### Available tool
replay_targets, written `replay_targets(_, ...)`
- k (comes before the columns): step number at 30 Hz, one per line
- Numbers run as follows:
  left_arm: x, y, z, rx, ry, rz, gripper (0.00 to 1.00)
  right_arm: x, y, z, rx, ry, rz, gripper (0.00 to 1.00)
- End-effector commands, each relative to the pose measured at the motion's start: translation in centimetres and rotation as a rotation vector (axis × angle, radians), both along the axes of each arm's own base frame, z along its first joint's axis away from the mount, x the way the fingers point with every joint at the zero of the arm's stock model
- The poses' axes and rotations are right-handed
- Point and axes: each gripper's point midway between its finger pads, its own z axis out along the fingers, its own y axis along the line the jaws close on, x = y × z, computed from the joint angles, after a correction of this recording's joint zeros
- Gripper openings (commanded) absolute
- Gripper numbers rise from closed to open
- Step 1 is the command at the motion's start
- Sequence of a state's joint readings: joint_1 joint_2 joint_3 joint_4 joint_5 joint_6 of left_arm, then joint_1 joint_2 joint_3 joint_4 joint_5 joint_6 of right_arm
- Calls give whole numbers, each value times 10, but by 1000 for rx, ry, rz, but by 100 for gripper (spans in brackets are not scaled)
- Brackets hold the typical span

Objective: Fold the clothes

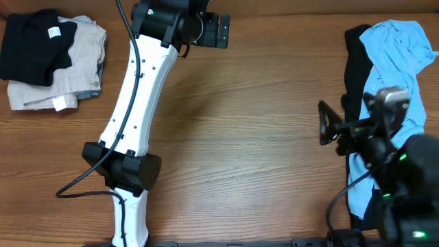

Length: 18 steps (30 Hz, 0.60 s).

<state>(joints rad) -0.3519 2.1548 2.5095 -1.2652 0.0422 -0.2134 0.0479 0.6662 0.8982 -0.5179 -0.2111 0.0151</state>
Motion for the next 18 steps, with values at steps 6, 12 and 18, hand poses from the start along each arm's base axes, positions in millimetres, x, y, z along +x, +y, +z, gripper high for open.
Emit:
replay_targets(6,2,0,-7,-13,20,18,100,-28,4,-109,-2,-112,13,100)
replay_targets(12,2,1,-7,-13,20,19,100,-39,0,-134,3,-191,-1,100)
replay_targets(18,2,1,-7,-13,20,19,100,-29,-11,-151,-1,-244,-71,100)
